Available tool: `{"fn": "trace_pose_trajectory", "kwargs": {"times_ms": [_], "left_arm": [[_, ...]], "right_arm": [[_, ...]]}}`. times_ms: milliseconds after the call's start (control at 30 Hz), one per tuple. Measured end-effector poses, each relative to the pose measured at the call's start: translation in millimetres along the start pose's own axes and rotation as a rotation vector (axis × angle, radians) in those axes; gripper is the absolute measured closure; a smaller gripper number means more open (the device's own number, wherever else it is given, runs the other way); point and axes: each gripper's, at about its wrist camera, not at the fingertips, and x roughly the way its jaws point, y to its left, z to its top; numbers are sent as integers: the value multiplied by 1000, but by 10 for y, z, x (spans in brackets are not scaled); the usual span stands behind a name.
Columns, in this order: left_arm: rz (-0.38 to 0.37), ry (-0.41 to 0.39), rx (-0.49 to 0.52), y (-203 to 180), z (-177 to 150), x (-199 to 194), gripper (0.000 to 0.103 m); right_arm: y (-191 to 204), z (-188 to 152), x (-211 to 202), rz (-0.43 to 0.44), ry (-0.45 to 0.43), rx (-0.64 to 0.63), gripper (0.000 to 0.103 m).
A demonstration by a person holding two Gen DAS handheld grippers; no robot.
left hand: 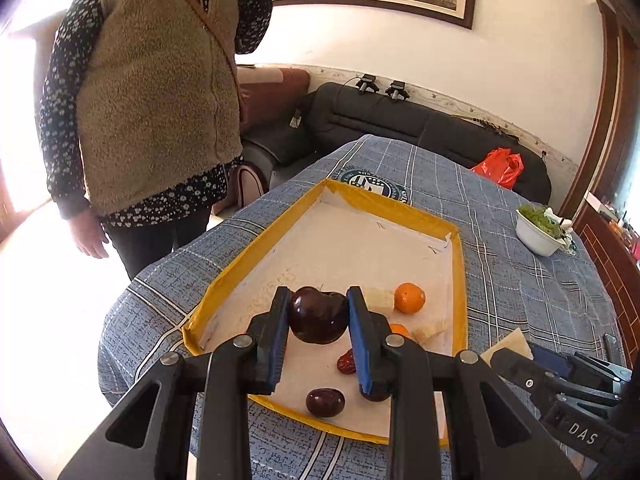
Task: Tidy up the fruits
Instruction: 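Carry the bread slice and dark plum over the tray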
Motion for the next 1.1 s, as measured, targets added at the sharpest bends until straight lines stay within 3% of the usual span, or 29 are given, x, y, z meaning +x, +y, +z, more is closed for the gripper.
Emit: {"fn": "trace_pose_trajectory", "kwargs": {"times_ms": [1100], "left_arm": [[-32, -24, 101, -375, -137, -302, 75]], "right_arm": [[-101, -255, -358, -8, -43, 36, 61]]}}
